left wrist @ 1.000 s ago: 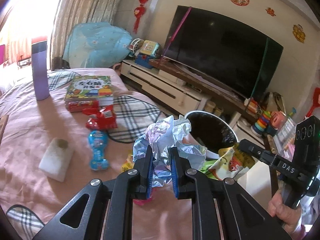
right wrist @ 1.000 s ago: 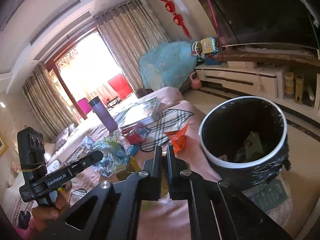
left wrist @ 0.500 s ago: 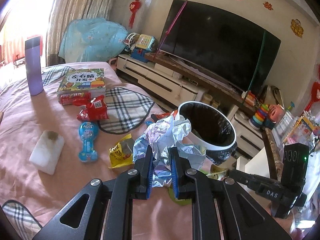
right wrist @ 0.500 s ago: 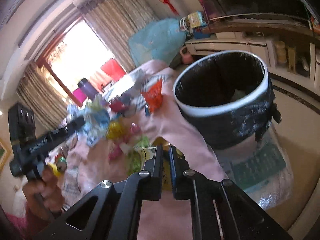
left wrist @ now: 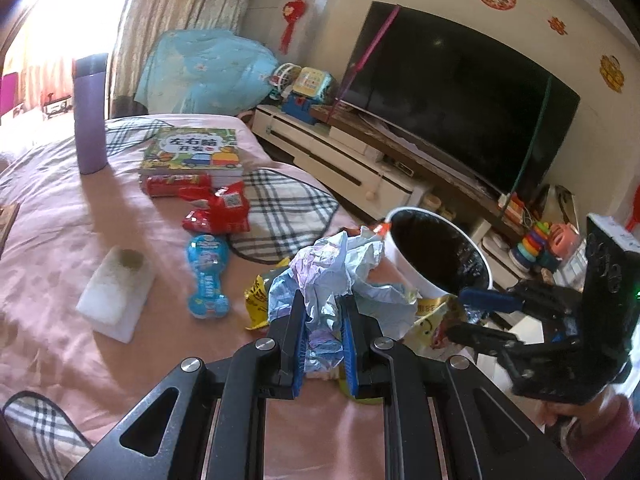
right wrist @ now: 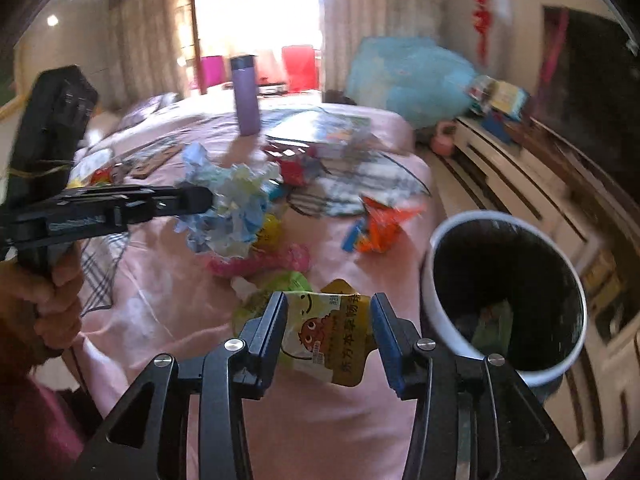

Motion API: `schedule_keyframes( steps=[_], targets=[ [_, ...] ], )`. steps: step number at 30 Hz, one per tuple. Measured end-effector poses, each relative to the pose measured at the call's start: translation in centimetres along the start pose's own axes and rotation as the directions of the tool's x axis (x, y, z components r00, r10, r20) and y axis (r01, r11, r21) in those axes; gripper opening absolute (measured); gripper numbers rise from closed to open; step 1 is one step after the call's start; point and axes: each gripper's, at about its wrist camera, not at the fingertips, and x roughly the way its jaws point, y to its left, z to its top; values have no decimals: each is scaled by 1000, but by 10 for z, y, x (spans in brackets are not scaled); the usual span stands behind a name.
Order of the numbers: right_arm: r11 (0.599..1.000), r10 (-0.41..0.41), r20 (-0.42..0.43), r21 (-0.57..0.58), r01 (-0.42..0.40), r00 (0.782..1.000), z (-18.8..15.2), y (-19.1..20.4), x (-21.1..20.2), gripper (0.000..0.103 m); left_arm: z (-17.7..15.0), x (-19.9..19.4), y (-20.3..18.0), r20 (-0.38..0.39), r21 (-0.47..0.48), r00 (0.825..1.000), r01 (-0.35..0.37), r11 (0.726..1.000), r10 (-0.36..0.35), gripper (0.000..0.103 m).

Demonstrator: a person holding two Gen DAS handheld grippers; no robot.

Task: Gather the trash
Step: 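Drop the gold wrapper into the bin with the right tool while the left tool carries the foil, then grasp and lift the green juice pouch with the right tool while the left tool holds the foil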

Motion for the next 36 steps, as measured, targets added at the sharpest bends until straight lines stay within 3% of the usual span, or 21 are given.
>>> schedule_keyframes(
  steps=[4,9,12,19,23,27,30,33,36],
  targets=[
    [993,27,-22,-115,-29,999,13,8,10,50,2,1,10,2,-21,1000,-13,1000,13,14],
    [981,88,-38,-168,-93,995,27,8,23,51,1,1,18,0,-43,1000,-27,999,27,14],
    [966,104,-60,-231,-115,993,30,14,27,58,1,2,24,-3,-57,999,-37,998,37,14],
    [964,114,-74,-232,-129,991,32,9,31,61,4,1,37,3,-87,999,-44,995,44,14],
    [936,120,-150,-313,-162,981,30,28,54,60,4,2,39,-2,-92,999,-38,995,38,14],
    [920,98,-238,-349,-180,966,28,34,81,57,4,1,39,0,-91,999,-33,995,33,14],
    [915,31,-303,-374,-149,952,19,33,97,41,3,-1,39,4,-88,1000,-27,996,27,14],
    [934,14,-296,-338,-118,955,16,26,84,24,2,-3,38,5,-88,1000,-20,996,20,14],
    [958,31,-273,-267,-107,961,11,18,65,20,1,-1,34,0,-84,1000,-8,996,8,14]
  ],
)
